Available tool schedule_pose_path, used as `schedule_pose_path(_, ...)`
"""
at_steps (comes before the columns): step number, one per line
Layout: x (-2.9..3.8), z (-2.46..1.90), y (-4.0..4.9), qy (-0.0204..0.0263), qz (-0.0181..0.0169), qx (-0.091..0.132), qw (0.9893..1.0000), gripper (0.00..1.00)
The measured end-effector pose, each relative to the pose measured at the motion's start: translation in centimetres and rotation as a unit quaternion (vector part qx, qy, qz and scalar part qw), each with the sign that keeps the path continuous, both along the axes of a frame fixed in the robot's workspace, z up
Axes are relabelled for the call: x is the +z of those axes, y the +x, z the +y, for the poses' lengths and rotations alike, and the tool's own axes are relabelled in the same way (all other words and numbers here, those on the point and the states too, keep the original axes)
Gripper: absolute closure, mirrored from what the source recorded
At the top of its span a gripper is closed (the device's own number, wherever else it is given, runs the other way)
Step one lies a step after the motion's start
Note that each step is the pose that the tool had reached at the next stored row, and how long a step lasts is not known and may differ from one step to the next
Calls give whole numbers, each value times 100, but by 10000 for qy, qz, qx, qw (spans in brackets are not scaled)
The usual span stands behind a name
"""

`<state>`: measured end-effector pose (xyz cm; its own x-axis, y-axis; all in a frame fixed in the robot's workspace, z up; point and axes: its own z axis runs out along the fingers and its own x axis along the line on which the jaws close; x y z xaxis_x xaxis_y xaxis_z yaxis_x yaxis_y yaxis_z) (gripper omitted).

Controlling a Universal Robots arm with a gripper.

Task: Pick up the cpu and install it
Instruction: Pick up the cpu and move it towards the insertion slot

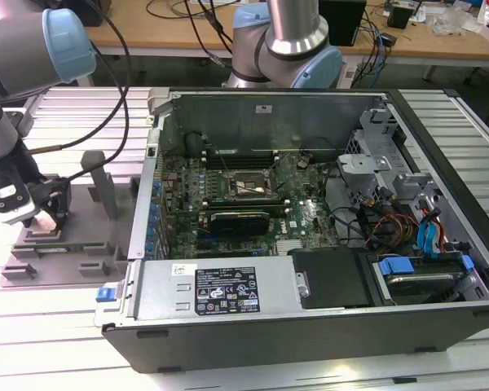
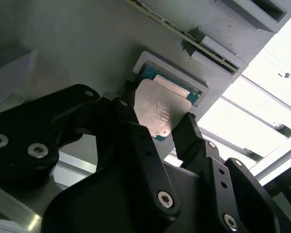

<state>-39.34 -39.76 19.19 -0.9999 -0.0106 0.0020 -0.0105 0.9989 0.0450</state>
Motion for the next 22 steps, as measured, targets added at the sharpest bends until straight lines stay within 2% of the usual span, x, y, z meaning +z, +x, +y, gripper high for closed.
schedule_pose_path(2,0,1,6,1,1,-3,10000,45)
schedule_pose_path(3,27,2,7,1,0,-4,10000,45)
schedule_pose_path(8,281,2,8,1,0,-4,10000,45)
schedule_pose_path(10,323,2,9,-1,0,-3,10000,45)
schedule_pose_path(13,428,6,8,-6,0,-4,10000,45)
schedule_pose_path(22,436,6,8,-7,0,-4,10000,45)
